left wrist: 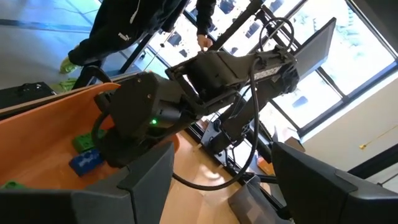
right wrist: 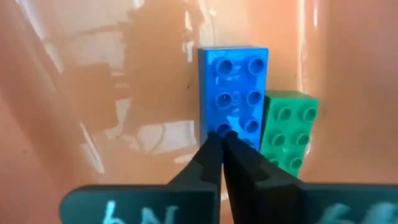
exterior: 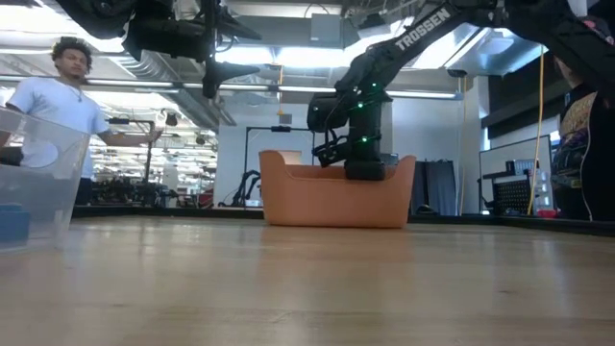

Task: Sort & place blocks by color
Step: Put the blue 8 stud game piece into the white transparent bin, then put the top blue 8 stud game piece into the white transparent bin

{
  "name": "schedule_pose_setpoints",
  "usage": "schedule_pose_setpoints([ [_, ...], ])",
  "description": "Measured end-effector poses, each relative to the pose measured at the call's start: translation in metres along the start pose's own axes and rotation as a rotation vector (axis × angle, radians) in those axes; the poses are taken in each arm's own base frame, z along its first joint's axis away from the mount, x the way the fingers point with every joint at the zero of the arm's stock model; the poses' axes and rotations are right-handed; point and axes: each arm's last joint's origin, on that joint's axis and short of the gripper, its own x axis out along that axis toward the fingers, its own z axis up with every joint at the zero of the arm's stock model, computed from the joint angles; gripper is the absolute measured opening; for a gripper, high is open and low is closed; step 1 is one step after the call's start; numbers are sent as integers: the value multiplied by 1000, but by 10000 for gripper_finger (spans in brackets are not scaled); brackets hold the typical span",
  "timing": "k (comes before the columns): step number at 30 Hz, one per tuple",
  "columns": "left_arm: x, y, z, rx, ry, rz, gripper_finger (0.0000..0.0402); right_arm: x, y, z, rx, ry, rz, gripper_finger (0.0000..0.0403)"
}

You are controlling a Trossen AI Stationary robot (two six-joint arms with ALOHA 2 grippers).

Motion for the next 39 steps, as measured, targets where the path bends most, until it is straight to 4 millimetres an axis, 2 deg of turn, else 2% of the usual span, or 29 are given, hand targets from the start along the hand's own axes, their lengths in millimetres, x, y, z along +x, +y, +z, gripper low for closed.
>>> schedule_pose_setpoints([
  [7,0,0,0,-2,0,0,261,-26,-10,16,9,-111,33,1],
  [16,0,0,0,-24,6,-6,261,-60,-15,28,26,-232,185,0],
  [25,0,0,0,-21,5,-5,261,-96,-23,20,96,-366,226,0],
  [30,0,0,0,-19,2,-2,261,-91,-32,17,321,-325,255,10],
  [33,0,0,0,-19,2,-2,261,-83,-36,19,389,-313,259,29],
  [36,0,0,0,-19,2,-2,261,-73,-38,21,432,-301,256,66],
  [39,0,0,0,-19,3,-2,261,-58,-37,24,468,-252,252,123],
])
